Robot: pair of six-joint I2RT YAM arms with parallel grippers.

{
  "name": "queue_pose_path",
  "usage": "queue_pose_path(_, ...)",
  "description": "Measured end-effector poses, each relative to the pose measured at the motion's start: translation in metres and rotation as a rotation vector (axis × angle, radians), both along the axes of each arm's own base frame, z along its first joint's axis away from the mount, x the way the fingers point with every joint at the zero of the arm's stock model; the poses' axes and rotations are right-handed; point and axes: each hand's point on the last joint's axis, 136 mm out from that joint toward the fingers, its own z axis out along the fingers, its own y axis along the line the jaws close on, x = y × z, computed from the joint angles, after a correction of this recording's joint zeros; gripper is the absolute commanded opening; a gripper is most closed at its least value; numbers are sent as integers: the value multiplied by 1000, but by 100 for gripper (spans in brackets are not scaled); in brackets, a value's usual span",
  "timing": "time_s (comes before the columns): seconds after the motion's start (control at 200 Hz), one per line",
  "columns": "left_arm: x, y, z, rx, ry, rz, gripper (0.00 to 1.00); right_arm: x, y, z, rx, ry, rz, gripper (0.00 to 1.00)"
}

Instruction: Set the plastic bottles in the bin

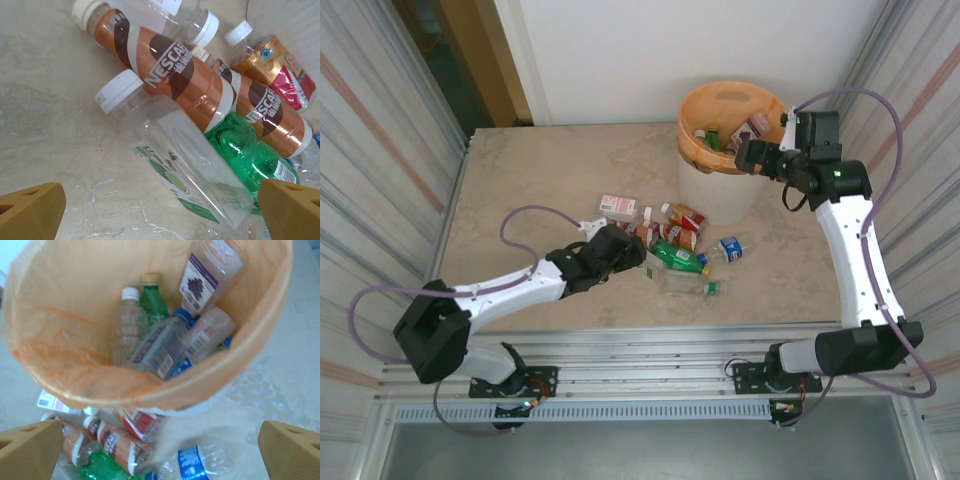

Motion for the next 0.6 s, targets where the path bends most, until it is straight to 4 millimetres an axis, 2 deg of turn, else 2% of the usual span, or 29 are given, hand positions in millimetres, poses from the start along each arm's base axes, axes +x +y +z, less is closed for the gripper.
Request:
queue_pose_path(0.22,10,-17,-11,2,32,18,97,-18,-5,-8,-7,1,-15,98)
queue_pose_path(0.601,18,-31,-35,44,85,27,97,-22,-2,-6,17,-26,-17,98)
